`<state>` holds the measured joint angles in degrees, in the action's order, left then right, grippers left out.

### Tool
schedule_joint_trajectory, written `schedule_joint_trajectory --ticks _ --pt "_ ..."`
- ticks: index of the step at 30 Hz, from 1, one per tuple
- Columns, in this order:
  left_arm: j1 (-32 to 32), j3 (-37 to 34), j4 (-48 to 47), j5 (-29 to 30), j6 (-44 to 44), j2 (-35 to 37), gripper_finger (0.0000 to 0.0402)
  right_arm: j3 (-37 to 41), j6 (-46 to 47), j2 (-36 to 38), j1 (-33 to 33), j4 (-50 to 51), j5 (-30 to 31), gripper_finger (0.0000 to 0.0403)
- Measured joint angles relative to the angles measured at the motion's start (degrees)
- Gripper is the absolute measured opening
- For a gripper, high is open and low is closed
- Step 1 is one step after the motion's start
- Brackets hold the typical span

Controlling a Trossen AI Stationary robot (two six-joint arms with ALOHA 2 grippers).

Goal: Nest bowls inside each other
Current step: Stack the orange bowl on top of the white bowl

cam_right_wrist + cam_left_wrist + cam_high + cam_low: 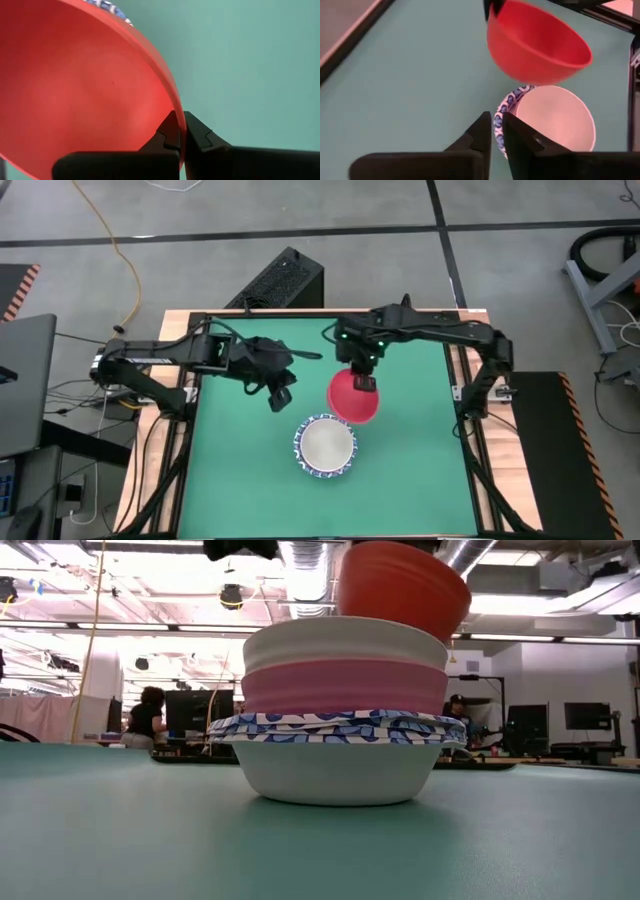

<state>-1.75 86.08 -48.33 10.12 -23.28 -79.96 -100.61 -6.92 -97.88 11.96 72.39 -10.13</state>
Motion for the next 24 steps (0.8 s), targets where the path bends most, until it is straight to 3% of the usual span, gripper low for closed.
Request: schedule_joint_trajectory --ticks 3,9,16,24 --pt "-1.04 0.00 1.34 0.74 6.73 0.00 0.0064 -0.57 -2.38 -1.96 1.60 -0.41 -3.65 0.0013" --pt "-6.45 0.00 2.09 3.09 32.27 0.00 0.0112 -1.01 -5.26 -2.76 4.12 -1.39 -7.82 0.0013" --pt "-13.58 0.00 8.45 5.27 56.12 -4.01 0.0124 -1.03 -5.81 -2.76 3.51 -3.05 -9.33 0.0013" --pt "-14.37 -0.09 9.54 10.43 67.68 -11.19 0.0124 -1.03 -6.65 -2.75 -0.39 -2.93 -9.44 0.0013"
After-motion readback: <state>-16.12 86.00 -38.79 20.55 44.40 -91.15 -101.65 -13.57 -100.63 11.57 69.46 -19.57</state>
